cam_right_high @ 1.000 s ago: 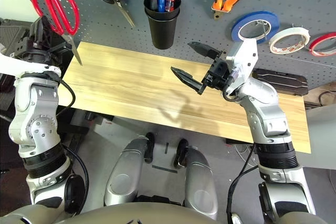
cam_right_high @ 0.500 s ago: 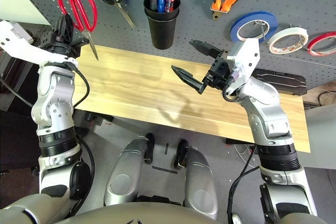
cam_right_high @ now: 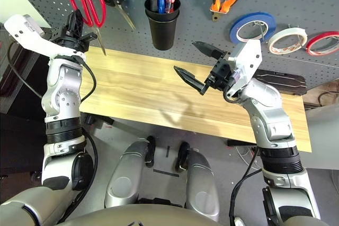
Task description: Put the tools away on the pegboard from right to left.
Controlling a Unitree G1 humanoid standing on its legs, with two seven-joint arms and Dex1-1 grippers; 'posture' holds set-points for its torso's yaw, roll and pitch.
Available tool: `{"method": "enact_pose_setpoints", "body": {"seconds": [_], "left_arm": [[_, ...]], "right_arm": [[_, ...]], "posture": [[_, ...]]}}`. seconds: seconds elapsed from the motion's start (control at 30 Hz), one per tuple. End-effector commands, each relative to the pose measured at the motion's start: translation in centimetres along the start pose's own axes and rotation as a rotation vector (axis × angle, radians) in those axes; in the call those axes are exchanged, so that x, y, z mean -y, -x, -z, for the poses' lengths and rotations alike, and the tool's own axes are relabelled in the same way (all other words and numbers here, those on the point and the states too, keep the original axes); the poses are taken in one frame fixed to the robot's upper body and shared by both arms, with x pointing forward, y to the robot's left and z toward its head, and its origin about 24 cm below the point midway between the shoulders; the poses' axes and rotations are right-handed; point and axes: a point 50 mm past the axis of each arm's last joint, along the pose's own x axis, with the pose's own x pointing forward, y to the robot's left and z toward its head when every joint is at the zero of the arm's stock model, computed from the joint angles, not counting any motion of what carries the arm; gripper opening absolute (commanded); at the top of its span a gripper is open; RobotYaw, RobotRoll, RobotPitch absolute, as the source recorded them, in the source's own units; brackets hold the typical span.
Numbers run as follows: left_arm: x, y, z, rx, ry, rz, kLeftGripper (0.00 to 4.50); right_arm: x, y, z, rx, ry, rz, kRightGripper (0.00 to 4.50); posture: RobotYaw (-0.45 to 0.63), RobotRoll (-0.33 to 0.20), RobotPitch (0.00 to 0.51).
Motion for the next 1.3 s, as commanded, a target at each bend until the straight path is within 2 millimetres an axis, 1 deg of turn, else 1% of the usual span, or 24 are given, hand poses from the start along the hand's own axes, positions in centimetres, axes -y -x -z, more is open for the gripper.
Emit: {"method": "enact_pose_setpoints", "body": {"seconds": [0.03,0.23,0.43,0.7,1.13,1.3], "left_arm": [[0.3,-0.3,0.6,-0.011,-0.007,0.020,0.03],[-0.2,-1.0,1.5,-0.034,-0.020,0.002,0.03],[-1.0,-2.4,2.5,-0.052,-0.067,-0.041,0.03],[-1.0,-3.8,3.2,-0.045,-0.066,-0.053,0.03],[-1.1,-3.8,4.1,-0.052,-0.087,-0.053,0.03],[-1.4,-3.6,4.2,-0.056,-0.093,-0.058,0.03]], "right_arm": [[-0.6,0.0,0.0,0.001,0.001,-0.009,4.50],[-0.8,-0.3,0.0,0.008,-0.004,-0.011,4.50],[-1.0,-0.6,0.1,0.016,-0.008,-0.013,4.50],[-1.3,-0.8,0.1,0.022,-0.011,-0.011,4.50],[-1.7,-0.7,-0.5,0.049,-0.022,-0.015,4.50],[-1.2,-0.2,-1.6,0.051,-0.032,-0.007,4.50]], "posture": [[0.16,0.000,0.238],[0.16,0.000,0.239],[0.15,0.000,0.236],[0.14,0.000,0.232],[0.14,0.000,0.236],[0.13,0.000,0.237]]}}
